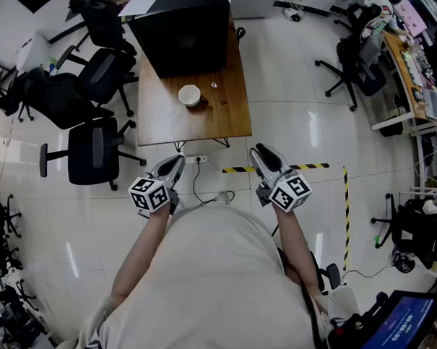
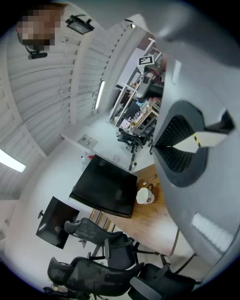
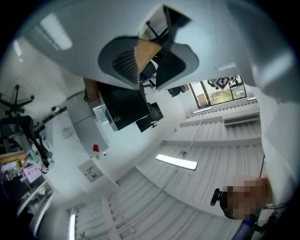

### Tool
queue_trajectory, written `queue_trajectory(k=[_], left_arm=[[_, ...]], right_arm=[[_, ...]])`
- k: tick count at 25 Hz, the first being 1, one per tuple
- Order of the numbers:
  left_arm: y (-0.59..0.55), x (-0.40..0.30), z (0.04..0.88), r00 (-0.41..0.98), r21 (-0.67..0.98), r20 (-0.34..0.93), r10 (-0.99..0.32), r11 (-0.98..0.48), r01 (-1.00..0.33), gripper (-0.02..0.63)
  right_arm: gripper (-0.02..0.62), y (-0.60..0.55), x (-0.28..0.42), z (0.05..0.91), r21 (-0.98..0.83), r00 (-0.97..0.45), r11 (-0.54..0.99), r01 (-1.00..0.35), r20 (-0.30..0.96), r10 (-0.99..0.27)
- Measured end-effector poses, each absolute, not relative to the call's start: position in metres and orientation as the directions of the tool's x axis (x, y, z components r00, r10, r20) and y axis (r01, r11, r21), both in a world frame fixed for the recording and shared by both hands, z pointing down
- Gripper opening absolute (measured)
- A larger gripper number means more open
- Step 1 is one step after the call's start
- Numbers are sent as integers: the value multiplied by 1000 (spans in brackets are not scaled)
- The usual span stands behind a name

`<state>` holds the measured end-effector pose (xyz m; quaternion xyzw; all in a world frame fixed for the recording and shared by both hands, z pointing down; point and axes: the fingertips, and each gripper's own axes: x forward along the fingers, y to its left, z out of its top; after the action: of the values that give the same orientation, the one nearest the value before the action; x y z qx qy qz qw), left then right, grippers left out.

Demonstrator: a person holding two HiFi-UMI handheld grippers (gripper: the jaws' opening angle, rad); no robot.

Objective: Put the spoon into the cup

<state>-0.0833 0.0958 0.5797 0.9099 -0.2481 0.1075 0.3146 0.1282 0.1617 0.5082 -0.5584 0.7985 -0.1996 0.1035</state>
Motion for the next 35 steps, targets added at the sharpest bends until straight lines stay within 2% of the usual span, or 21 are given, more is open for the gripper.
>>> queue_trajectory(k=[15,29,35], left_arm=[[106,-109,573,778,491,354,-520,-605,-627,0],[109,-126,591,780,533,355,-516,-574,-622,0],[77,-117,598,813,550,358,-459,-600,-581,0]], right_arm=[[98,176,138,547,-433,-416,326,-840,130,-900],[98,193,125,578,-382,-407,299,-875,243,-881],[98,182,120,578,-362,-373,266,-893,267,-888]])
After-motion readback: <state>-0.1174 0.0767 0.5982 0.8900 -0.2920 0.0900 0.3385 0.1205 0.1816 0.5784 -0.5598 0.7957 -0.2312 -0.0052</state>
